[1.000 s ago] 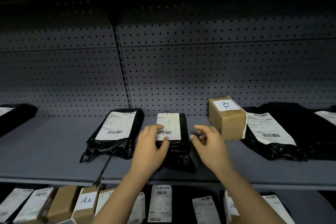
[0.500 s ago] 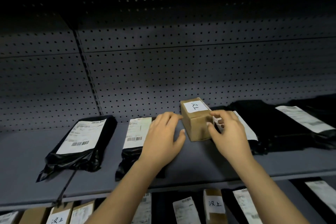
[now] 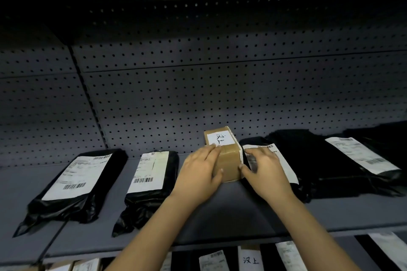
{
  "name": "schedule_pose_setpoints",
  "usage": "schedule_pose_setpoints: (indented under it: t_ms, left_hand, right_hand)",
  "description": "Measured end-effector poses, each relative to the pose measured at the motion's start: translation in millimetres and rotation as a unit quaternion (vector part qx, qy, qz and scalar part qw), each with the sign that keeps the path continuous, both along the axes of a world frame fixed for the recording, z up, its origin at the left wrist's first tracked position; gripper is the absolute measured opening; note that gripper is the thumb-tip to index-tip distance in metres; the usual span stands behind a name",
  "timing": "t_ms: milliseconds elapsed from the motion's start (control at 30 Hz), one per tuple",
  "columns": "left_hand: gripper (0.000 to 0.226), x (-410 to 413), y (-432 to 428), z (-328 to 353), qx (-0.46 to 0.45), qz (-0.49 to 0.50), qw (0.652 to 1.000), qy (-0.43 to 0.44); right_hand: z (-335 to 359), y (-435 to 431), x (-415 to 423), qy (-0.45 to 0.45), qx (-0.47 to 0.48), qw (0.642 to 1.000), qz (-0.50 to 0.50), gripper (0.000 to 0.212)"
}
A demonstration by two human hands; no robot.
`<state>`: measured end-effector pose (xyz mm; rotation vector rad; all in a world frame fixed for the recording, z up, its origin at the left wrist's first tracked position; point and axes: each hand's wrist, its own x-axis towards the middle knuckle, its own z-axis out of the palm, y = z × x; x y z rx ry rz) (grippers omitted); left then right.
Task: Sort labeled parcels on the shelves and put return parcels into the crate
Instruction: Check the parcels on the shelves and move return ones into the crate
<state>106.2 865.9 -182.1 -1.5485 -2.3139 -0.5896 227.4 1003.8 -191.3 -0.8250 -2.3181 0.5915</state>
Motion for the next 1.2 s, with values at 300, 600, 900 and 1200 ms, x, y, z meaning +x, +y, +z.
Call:
schedule_pose_setpoints:
  t_ms: [300,600,900,1200]
  left_hand:
    - [0.070,-20.7,-28.0,-0.9,0.021,0.080,0.995,-0.064]
    - [0.076,-25.7,-42.1,-14.7,0.009,0.077,0.973,-0.216]
    - [0.059,-22.8,-38.9,-12.7,-0.005,0.053,0.958,-0.281]
    - [0.061,-26.2,-28.1,-6.5,0.001,0.051,0.932,-0.358]
  right_hand:
    - [1.0,-10.5,-24.0,-0.017,-0.036,0.994,0.100,0.059]
    - [-3.3,-34.7,-33.6,0.027,-0.070,0.987,0.145,0.050]
    - [-1.6,-35.1,-13.8,0.085,-0.223,0.967,0.091,0.039]
    - [-2.0,-30.8,-27.8,0.033,-0.339,0.936,0.083,0.045]
